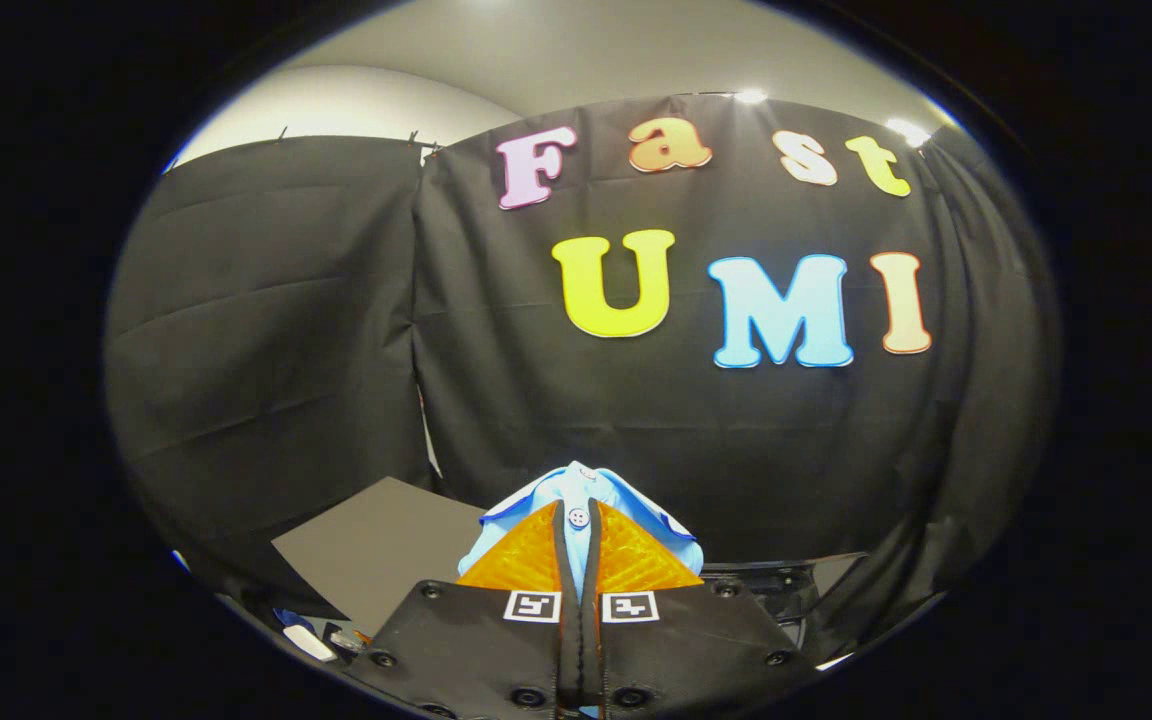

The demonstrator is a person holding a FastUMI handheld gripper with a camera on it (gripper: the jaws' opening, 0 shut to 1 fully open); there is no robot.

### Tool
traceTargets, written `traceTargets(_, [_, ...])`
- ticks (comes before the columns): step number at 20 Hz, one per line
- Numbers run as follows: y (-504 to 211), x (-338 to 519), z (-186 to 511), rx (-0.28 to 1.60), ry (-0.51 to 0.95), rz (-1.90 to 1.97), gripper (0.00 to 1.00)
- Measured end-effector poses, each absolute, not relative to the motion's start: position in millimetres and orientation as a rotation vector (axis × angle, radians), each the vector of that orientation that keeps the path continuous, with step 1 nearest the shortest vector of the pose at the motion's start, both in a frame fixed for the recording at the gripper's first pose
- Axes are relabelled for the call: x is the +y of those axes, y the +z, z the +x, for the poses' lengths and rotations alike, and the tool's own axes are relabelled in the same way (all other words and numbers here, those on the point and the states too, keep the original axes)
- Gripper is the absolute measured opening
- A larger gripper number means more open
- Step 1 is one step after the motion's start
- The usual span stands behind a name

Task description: Put the clothes into the washing machine and then close the washing machine lid.

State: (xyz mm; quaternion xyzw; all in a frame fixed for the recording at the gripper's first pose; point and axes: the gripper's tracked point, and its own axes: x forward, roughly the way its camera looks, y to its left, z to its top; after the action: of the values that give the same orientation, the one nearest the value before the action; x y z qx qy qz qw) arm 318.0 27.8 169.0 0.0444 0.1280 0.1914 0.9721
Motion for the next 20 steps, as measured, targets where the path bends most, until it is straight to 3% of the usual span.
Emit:
traceTargets(14, [128,-58,316,0.315,0.299,0.1,0.01])
traceTargets(20, [67,-55,320,0.389,0.315,0.053,0.01])
